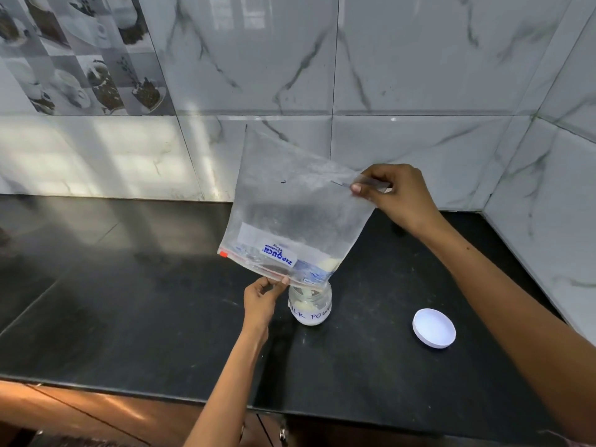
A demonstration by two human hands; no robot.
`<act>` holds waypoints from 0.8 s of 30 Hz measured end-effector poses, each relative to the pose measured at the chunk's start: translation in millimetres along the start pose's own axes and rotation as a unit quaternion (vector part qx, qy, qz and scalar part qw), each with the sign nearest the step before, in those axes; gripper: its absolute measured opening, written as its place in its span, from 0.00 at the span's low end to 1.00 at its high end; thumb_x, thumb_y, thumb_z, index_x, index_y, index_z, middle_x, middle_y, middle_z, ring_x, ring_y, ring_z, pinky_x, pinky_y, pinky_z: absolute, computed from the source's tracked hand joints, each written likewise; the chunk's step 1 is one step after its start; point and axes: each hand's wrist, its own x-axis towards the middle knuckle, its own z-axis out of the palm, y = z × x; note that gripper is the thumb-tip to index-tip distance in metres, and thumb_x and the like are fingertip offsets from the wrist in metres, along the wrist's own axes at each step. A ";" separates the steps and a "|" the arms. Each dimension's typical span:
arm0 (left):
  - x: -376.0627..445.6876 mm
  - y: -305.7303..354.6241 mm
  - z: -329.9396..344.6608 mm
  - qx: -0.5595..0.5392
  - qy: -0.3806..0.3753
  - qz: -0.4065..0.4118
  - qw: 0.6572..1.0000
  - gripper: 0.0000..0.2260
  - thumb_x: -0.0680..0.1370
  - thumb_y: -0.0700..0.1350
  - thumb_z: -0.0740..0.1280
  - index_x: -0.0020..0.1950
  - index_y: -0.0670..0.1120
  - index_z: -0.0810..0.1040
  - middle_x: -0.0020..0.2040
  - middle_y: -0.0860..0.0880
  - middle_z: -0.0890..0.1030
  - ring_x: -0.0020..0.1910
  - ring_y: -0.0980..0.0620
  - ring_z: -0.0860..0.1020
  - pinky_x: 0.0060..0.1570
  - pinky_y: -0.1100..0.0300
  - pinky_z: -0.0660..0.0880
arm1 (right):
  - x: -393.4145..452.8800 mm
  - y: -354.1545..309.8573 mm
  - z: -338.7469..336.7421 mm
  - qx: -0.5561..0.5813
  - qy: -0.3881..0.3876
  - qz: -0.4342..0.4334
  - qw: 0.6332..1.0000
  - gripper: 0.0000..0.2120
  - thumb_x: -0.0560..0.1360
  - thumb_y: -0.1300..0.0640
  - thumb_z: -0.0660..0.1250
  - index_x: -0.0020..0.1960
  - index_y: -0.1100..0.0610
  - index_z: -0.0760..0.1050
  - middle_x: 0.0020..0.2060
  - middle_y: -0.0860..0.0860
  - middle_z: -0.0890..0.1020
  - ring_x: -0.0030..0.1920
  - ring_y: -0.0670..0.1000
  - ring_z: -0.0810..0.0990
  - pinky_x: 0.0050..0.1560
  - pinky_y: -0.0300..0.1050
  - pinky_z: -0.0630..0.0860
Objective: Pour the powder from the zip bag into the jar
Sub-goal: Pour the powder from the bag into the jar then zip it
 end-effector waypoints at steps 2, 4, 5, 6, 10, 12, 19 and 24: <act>-0.5 -0.8 -0.9 0.000 0.005 -0.003 1.000 0.05 0.73 0.41 0.72 0.47 0.42 0.84 0.44 0.50 0.86 0.44 0.60 0.83 0.39 0.74 0.75 | -0.8 -1.1 0.4 -0.007 -0.009 -0.006 1.000 0.03 0.72 0.56 0.71 0.42 0.54 0.81 0.36 0.43 0.81 0.39 0.27 0.75 0.41 0.21 0.66; -0.9 -1.1 -1.2 -0.003 0.008 0.002 1.000 0.06 0.73 0.41 0.72 0.48 0.41 0.83 0.44 0.49 0.86 0.44 0.60 0.83 0.39 0.75 0.74 | 0.1 -0.9 -0.8 0.003 0.005 -0.009 1.000 0.02 0.72 0.56 0.71 0.41 0.54 0.81 0.36 0.42 0.81 0.39 0.28 0.75 0.41 0.22 0.66; -0.8 -1.1 -0.5 -0.001 0.008 0.006 1.000 0.06 0.73 0.40 0.72 0.48 0.40 0.83 0.45 0.48 0.86 0.45 0.58 0.83 0.39 0.74 0.74 | 0.7 -1.2 -1.3 0.005 0.007 -0.010 1.000 0.02 0.72 0.56 0.71 0.41 0.55 0.81 0.36 0.42 0.81 0.39 0.28 0.75 0.41 0.22 0.66; -0.6 -0.5 0.5 0.000 0.007 0.005 1.000 0.06 0.73 0.40 0.72 0.48 0.40 0.83 0.45 0.47 0.86 0.46 0.57 0.83 0.40 0.73 0.75 | 0.4 -2.0 -0.9 0.000 0.004 -0.012 1.000 0.02 0.72 0.56 0.71 0.42 0.55 0.81 0.36 0.43 0.81 0.39 0.28 0.75 0.41 0.22 0.66; -1.2 -0.8 2.9 -0.003 0.002 0.004 1.000 0.07 0.73 0.40 0.72 0.49 0.39 0.83 0.46 0.45 0.86 0.48 0.53 0.83 0.41 0.72 0.75 | 1.6 -2.9 1.1 -0.008 0.012 -0.018 1.000 0.03 0.72 0.55 0.72 0.42 0.55 0.81 0.36 0.46 0.81 0.39 0.33 0.77 0.40 0.24 0.67; -2.4 -1.3 2.3 -0.003 0.003 -0.001 1.000 0.07 0.73 0.41 0.73 0.49 0.40 0.83 0.46 0.45 0.86 0.48 0.54 0.83 0.40 0.73 0.75 | 1.8 -3.2 2.0 -0.014 0.012 -0.016 1.000 0.05 0.71 0.55 0.72 0.42 0.57 0.81 0.37 0.48 0.82 0.39 0.39 0.77 0.41 0.29 0.68; -6.7 -4.6 2.2 -0.027 0.004 -0.008 1.000 0.05 0.72 0.41 0.72 0.46 0.40 0.84 0.45 0.44 0.86 0.45 0.56 0.83 0.41 0.72 0.75 | 8.6 -6.8 5.4 0.029 0.040 -0.012 0.999 0.06 0.71 0.55 0.73 0.43 0.58 0.81 0.39 0.48 0.82 0.40 0.39 0.77 0.42 0.27 0.69; -6.9 -6.0 1.5 -0.019 0.011 -0.012 1.000 0.07 0.72 0.42 0.73 0.46 0.38 0.83 0.44 0.44 0.86 0.42 0.59 0.83 0.39 0.75 0.74 | 10.2 -12.9 15.6 0.043 0.009 0.014 0.999 0.07 0.72 0.55 0.72 0.44 0.59 0.80 0.41 0.51 0.83 0.43 0.47 0.79 0.46 0.44 0.78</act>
